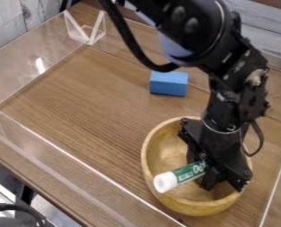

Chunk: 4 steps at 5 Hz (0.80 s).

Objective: Remove the green marker from inside the brown bowl and put it on the table

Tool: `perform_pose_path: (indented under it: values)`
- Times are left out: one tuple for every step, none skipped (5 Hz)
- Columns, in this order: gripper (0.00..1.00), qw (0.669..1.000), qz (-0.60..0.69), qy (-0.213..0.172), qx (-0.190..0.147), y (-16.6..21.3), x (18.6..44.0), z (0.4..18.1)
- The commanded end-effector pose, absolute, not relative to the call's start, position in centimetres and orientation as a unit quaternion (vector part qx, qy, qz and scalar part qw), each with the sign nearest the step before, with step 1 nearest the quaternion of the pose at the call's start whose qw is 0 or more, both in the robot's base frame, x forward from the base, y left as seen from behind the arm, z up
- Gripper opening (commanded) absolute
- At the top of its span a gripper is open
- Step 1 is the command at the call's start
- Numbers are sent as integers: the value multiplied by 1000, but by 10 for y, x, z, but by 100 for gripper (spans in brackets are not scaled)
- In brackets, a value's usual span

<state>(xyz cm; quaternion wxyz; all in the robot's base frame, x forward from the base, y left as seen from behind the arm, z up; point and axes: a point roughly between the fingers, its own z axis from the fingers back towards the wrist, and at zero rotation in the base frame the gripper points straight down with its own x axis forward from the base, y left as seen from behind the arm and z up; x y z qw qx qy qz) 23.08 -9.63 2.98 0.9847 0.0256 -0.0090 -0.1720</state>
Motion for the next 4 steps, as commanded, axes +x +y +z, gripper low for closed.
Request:
perform_pose_path:
  values:
    - [0,984,-172,-35,25,-96,240,47]
    - [0,984,-170,-35,27,-96,241,51]
    - [0,985,-166,-37,26,-96,241,53]
    - [0,986,-162,-38,25,-96,241,55]
